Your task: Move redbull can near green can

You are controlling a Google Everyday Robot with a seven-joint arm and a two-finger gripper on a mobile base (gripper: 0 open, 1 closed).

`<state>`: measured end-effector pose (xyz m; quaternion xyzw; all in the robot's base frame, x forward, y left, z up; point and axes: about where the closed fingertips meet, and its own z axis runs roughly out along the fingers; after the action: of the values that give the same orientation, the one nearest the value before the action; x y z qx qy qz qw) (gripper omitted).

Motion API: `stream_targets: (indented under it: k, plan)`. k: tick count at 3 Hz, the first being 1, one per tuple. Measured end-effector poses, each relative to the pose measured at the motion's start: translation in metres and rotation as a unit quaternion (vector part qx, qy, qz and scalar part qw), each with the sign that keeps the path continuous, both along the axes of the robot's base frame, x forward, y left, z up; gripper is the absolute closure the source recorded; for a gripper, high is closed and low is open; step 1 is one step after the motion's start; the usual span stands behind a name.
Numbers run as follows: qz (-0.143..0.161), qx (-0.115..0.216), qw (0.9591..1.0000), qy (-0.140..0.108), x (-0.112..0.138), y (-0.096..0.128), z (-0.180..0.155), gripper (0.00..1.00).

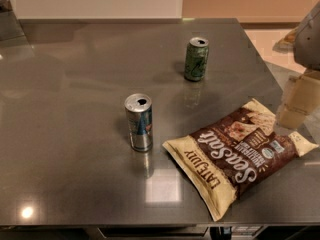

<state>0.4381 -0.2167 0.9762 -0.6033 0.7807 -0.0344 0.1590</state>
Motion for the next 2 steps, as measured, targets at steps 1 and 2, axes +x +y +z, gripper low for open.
stream_targets:
  k: [1, 2]
  plan:
    - [0.000, 0.000, 1.0000, 0.000, 0.000, 0.000, 0.000, 0.00]
    - [0.011, 0.026, 0.9995, 0.013, 0.002, 0.013, 0.002, 0.00]
